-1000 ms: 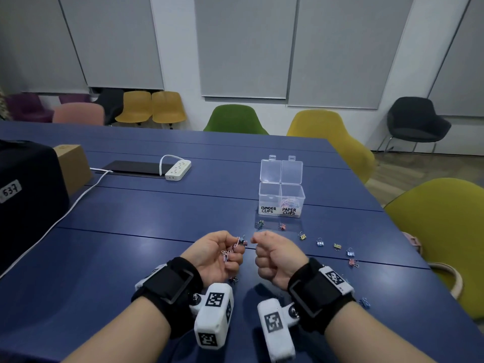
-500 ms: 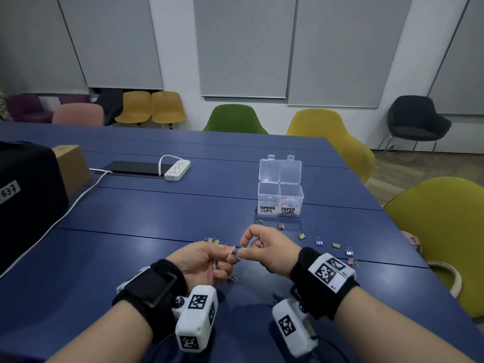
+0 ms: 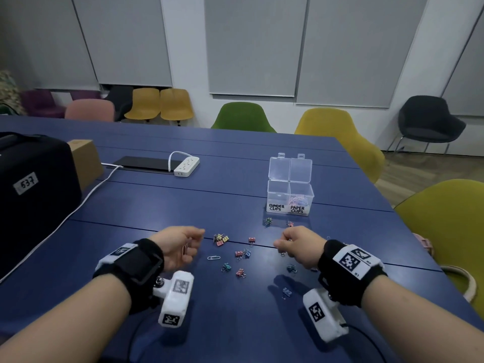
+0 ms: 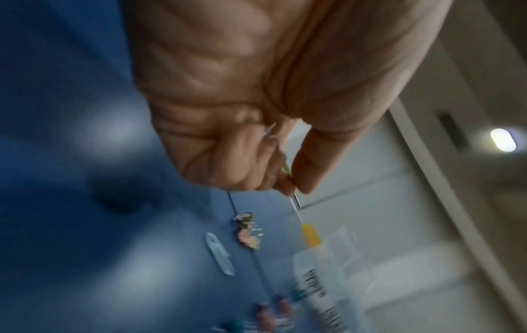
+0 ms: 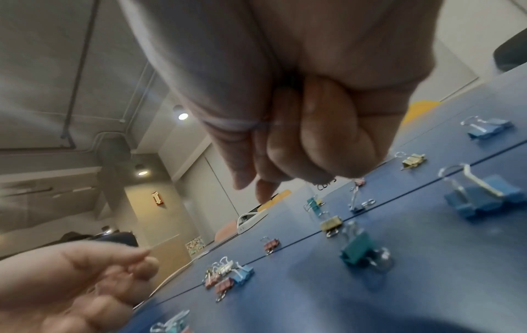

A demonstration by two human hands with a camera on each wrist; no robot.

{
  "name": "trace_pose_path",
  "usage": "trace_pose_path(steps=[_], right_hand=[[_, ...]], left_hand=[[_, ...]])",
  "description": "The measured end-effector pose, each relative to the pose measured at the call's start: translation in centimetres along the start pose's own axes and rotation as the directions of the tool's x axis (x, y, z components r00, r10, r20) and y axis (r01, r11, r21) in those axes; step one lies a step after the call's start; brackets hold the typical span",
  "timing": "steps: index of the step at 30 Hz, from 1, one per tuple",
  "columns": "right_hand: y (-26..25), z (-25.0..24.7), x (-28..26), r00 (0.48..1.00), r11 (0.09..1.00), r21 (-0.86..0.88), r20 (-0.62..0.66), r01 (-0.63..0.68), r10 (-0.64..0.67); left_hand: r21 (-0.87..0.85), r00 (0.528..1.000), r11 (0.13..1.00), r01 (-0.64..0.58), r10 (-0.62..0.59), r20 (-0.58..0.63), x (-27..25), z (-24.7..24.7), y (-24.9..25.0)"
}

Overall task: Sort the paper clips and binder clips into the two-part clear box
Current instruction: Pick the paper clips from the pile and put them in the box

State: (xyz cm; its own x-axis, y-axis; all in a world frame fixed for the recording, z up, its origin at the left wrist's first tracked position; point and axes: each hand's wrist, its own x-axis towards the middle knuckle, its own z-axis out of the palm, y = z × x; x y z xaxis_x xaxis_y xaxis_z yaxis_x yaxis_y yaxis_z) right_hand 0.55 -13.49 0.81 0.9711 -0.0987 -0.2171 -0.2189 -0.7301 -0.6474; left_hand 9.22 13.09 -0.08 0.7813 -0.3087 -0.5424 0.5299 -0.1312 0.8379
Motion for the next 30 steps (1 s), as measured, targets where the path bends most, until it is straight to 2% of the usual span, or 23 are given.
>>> trace_pose_path(steps=[1,2,3,4,5,6,10,12,13,14,15,16,17,18,19,20,22,24,27,30], right_hand=[[0.2,-0.3,-0.1,1.0,0.999,0.024,0.012,-0.021,0.021],[0.4,-0.7,-0.2,0.999,0.998,0.043,0.035,-0.043,0.042],[0.7,-1.2,-0.4,0.996,0.995,0.069,0.07,-0.068,0.063],[0.9,-1.8,-0.6,0.99,0.99,0.104,0.112,-0.095,0.083],[1.3,-2.4,-0.8,0.982,0.981,0.146,0.156,-0.128,0.105],[1.7,-3.0,-1.1,0.973,0.967,0.196,0.193,-0.165,0.127],[3.9,-5.2,-1.7,0.942,0.868,0.389,0.251,-0.307,0.221],[5.0,-6.3,-2.1,0.933,0.838,0.422,0.251,-0.346,0.258],[5.6,-6.9,-2.3,0.929,0.833,0.421,0.251,-0.358,0.273],[6.1,-7.4,-2.4,0.925,0.831,0.417,0.252,-0.368,0.283],[6.6,-8.0,-2.5,0.922,0.831,0.409,0.254,-0.377,0.293],[7.2,-8.6,-2.6,0.92,0.834,0.398,0.249,-0.383,0.304],[7.7,-9.2,-2.6,0.92,0.841,0.382,0.239,-0.384,0.312],[8.1,-9.8,-2.5,0.922,0.854,0.357,0.222,-0.38,0.318],[8.6,-10.2,-2.2,0.923,0.866,0.328,0.2,-0.379,0.328],[8.8,-10.7,-1.9,0.922,0.878,0.288,0.184,-0.382,0.341],[9.0,-11.5,-1.0,0.917,0.902,0.186,0.163,-0.39,0.363],[8.6,-12.3,0.4,0.932,0.923,0.147,0.118,-0.357,0.342],[6.7,-13.4,3.4,0.965,0.916,0.329,-0.042,-0.23,0.258],[3.7,-14.3,7.3,0.971,0.881,0.471,-0.184,-0.046,0.149]], left_hand=[[0.25,0.998,0.967,-0.044,0.055,-0.037,0.2,0.4,-0.1],[0.512,0.992,0.856,-0.077,0.119,-0.05,0.5,0.8,-0.2],[0.716,0.981,0.692,-0.097,0.187,-0.048,0.8,1.2,-0.2],[0.842,0.971,0.53,-0.102,0.236,-0.031,0.9,1.6,-0.1],[0.903,0.967,0.418,-0.1,0.256,-0.011,1.0,2.0,0.1],[0.932,0.967,0.35,-0.094,0.256,0.002,1.2,2.4,0.2],[0.982,0.976,0.179,-0.056,0.218,0.016,1.7,3.5,0.1],[0.99,0.985,0.138,-0.029,0.17,0.005,1.8,3.6,0.3],[0.988,0.99,0.153,-0.005,0.139,-0.016,1.7,3.6,0.4],[0.977,0.994,0.211,0.013,0.101,-0.035,1.6,3.7,0.6],[0.938,0.997,0.346,0.019,0.062,-0.043,1.5,3.9,0.9],[0.834,0.999,0.552,0.023,0.021,-0.042,1.5,4.1,1.3],[0.66,1.0,0.751,0.023,-0.003,-0.031,1.6,4.4,1.7],[0.446,1.0,0.895,0.007,0.001,-0.016,1.8,4.7,2.1],[0.218,1.0,0.976,-0.012,0.01,0.009,2.2,5.0,2.6],[0.004,0.998,1.0,-0.014,0.014,0.059,2.6,5.4,3.1],[-0.325,0.987,0.945,0.028,0.025,0.156,3.6,6.4,4.3],[-0.467,0.981,0.883,0.047,0.047,0.188,4.5,7.6,5.4],[-0.41,0.982,0.91,0.053,0.027,0.188,5.8,10.1,7.0],[-0.172,0.994,0.984,0.039,-0.021,0.107,8.1,13.2,8.5]])
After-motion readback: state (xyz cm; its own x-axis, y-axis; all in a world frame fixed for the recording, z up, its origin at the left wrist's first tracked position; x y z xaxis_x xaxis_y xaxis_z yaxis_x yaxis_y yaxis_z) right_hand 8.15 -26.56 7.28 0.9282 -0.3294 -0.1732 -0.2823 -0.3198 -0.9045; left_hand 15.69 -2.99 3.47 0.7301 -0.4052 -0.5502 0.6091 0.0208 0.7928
